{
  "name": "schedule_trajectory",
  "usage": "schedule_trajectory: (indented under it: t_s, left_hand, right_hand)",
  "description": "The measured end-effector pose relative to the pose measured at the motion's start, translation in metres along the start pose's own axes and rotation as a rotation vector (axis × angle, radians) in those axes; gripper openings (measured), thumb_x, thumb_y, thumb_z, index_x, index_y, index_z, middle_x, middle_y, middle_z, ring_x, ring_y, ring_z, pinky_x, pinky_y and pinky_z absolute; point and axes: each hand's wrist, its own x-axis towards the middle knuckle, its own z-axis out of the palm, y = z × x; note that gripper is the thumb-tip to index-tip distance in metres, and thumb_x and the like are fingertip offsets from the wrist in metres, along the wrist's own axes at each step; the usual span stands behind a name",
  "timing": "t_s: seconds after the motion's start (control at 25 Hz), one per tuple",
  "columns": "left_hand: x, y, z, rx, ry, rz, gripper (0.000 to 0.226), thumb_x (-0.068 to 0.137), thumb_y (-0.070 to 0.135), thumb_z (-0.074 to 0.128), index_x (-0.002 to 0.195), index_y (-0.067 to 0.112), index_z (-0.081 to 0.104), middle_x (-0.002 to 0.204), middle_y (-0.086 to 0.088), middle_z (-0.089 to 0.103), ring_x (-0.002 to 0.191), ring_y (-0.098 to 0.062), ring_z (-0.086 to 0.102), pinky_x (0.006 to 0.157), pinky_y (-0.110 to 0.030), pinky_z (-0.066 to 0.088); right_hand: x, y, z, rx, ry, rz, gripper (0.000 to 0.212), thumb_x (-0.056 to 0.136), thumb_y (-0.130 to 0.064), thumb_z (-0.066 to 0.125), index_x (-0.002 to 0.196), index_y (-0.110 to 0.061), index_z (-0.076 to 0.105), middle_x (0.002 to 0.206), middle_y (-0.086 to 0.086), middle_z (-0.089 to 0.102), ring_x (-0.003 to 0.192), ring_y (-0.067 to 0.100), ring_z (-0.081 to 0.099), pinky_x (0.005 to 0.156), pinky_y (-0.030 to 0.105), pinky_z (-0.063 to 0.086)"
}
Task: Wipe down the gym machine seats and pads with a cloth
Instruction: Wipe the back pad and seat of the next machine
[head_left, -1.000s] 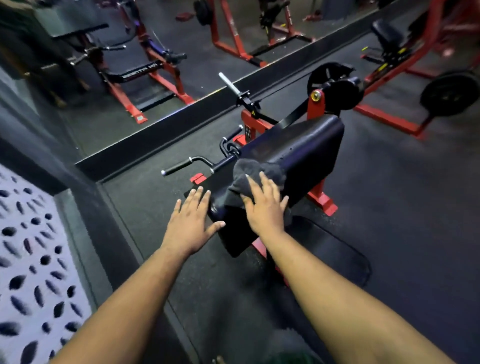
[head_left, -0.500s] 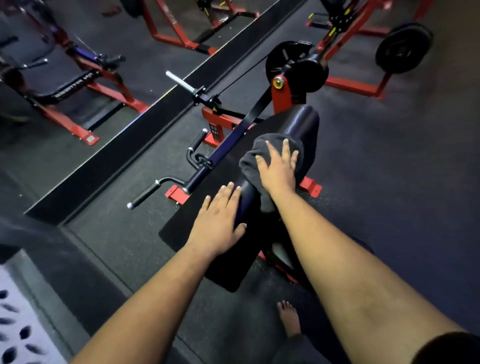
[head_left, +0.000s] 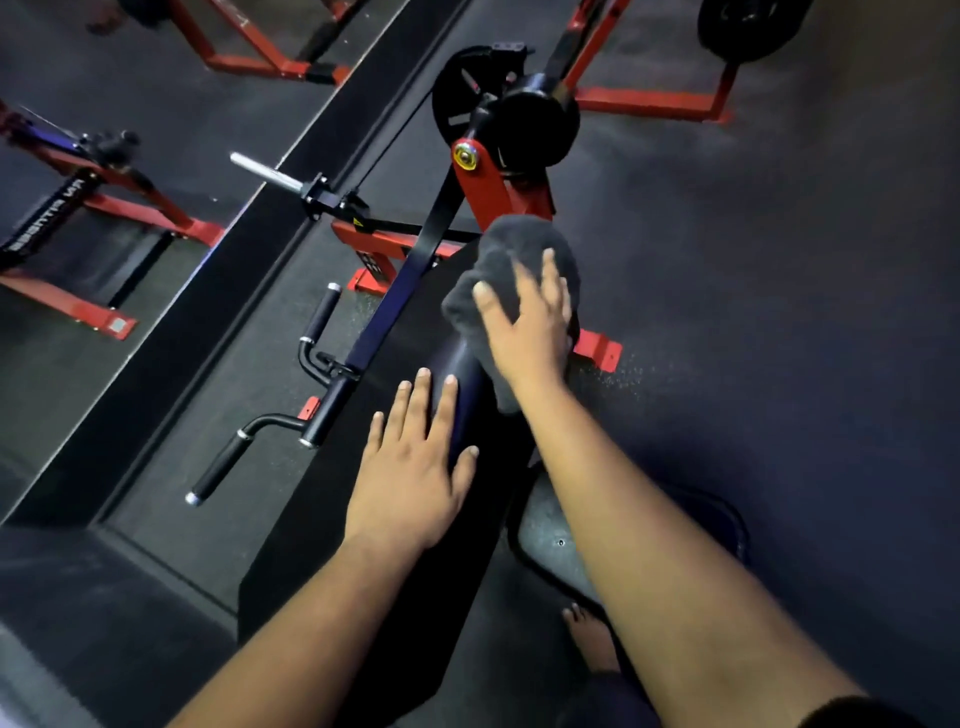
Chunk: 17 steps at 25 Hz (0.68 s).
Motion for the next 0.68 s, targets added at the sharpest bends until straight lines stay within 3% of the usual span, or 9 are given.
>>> schedule_trajectory:
  t_s: [0.12,0.2,0.28,0.44,0.56,0.68]
  left_hand:
    - [0.002,0.001,0.0,-0.003,-0.029,-0.004,0.075,0.101,0.056,0.031,0.161,0.027,-0.003,0.17,-0.006,-0.002,0.157,-0.023,0.001,0.125,-0.048,0.017]
    - [0.001,0.001,0.0,-0.005,-0.027,-0.001,0.076,0.1,0.056,0.031,0.161,0.027,-0.004,0.17,-0.007,0.0,0.157,-0.024,0.003,0.125,-0.049,0.018]
    - [0.002,0.001,0.0,-0.005,-0.025,-0.002,0.076,0.099,0.057,0.03,0.161,0.027,-0.002,0.17,-0.007,0.002,0.157,-0.025,0.005,0.124,-0.049,0.019]
    - [0.003,0.0,0.003,0.004,-0.031,0.0,0.076,0.099,0.056,0.03,0.161,0.027,-0.002,0.17,-0.008,0.002,0.156,-0.025,0.006,0.124,-0.05,0.019]
    - [0.004,-0.001,0.001,0.013,-0.031,0.003,0.077,0.099,0.056,0.032,0.162,0.026,-0.001,0.17,-0.008,0.002,0.156,-0.027,0.006,0.124,-0.051,0.02]
    - [0.003,-0.003,0.001,-0.03,-0.042,0.019,0.077,0.097,0.055,0.034,0.162,0.026,0.002,0.17,-0.007,0.001,0.156,-0.025,0.005,0.124,-0.051,0.019]
  right_hand:
    - [-0.015,0.024,0.009,0.117,0.068,-0.095,0.064,0.094,-0.056,0.052,0.15,-0.025,0.045,0.166,0.005,0.023,0.151,0.027,0.024,0.119,0.041,0.026]
    - [0.008,0.051,0.019,0.273,0.098,0.063,0.072,0.094,-0.055,0.048,0.148,-0.007,0.046,0.159,0.015,0.036,0.147,0.028,0.034,0.122,0.035,0.025]
    - [0.029,0.084,0.03,0.418,0.106,0.239,0.075,0.094,-0.053,0.042,0.145,0.001,0.046,0.15,0.022,0.047,0.141,0.033,0.043,0.12,0.037,0.029]
    - [0.037,0.105,0.033,0.635,0.114,0.556,0.051,0.107,-0.026,0.045,0.151,-0.002,0.037,0.154,0.019,0.042,0.144,0.033,0.038,0.116,0.028,0.027]
    - [-0.01,0.063,0.026,0.676,0.198,0.404,0.054,0.106,-0.03,0.046,0.151,-0.001,0.036,0.157,0.016,0.037,0.148,0.024,0.031,0.115,0.018,0.019]
    - [-0.084,0.052,0.035,0.55,0.088,0.146,0.067,0.1,-0.042,0.047,0.15,0.001,0.038,0.156,0.015,0.038,0.147,0.02,0.031,0.121,0.023,0.018]
